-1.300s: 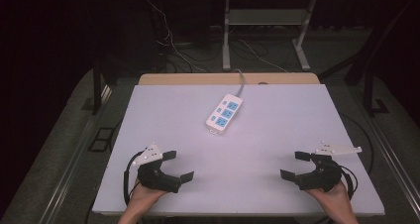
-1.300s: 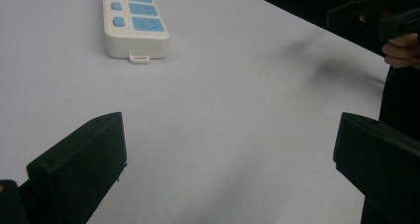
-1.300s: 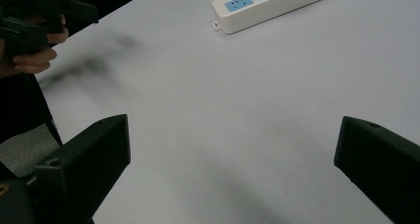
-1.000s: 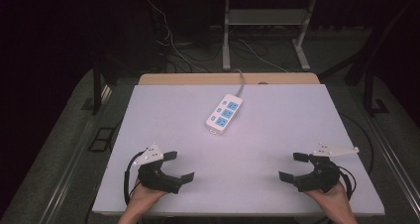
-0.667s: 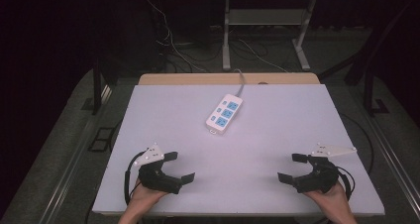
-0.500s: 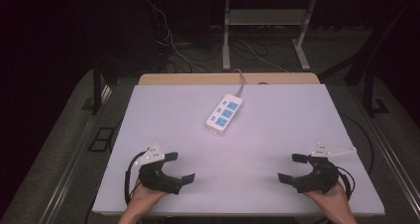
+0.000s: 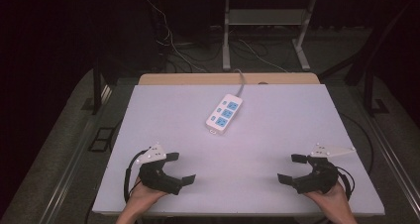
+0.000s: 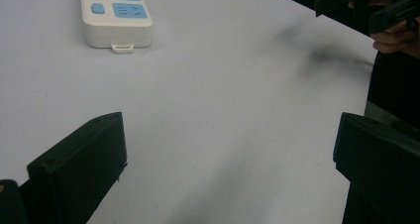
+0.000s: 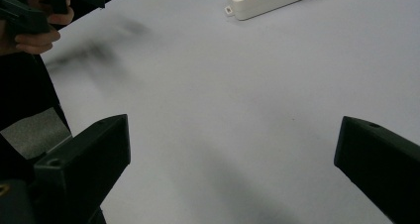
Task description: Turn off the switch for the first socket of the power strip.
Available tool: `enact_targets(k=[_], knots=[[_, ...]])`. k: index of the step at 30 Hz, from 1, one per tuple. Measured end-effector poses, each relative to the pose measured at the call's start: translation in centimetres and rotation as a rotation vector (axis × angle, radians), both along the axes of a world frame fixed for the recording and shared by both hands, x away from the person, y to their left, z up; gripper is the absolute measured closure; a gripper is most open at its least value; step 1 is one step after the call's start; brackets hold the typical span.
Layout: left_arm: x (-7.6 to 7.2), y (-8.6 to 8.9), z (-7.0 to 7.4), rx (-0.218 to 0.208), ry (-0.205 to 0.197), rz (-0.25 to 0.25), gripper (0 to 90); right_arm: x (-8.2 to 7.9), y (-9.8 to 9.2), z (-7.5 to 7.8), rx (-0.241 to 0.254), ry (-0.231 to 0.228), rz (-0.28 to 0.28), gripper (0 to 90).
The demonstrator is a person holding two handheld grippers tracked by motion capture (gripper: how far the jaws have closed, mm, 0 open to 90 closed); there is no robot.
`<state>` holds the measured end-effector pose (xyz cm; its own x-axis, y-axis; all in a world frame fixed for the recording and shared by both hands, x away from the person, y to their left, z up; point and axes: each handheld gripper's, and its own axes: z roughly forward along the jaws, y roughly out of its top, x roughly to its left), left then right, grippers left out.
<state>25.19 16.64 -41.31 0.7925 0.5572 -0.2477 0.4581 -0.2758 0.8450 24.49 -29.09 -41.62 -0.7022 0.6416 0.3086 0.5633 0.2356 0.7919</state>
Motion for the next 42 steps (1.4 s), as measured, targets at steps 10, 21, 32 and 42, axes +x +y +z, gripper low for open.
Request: enact_targets(k=[10,21,32,42], knots=[[0.5,-0.4,1.0,0.021,0.001,-0.020,0.0,0.0,-0.1,0.0,0.002,-0.003,0.001,0.6],[1.5,-1.1,2.2,0.047,0.000,-0.035,0.0,-0.1,0.0,0.0,-0.006,0.001,0.003,0.7],[3.2,-1.7,3.6,0.063,0.006,-0.048,0.0,-0.1,-0.1,-0.1,-0.008,0.002,0.000,0.6],[5.0,-2.6,4.4,0.076,0.010,-0.059,0.0,-0.1,0.0,-0.1,-0.011,0.007,0.002,0.6]])
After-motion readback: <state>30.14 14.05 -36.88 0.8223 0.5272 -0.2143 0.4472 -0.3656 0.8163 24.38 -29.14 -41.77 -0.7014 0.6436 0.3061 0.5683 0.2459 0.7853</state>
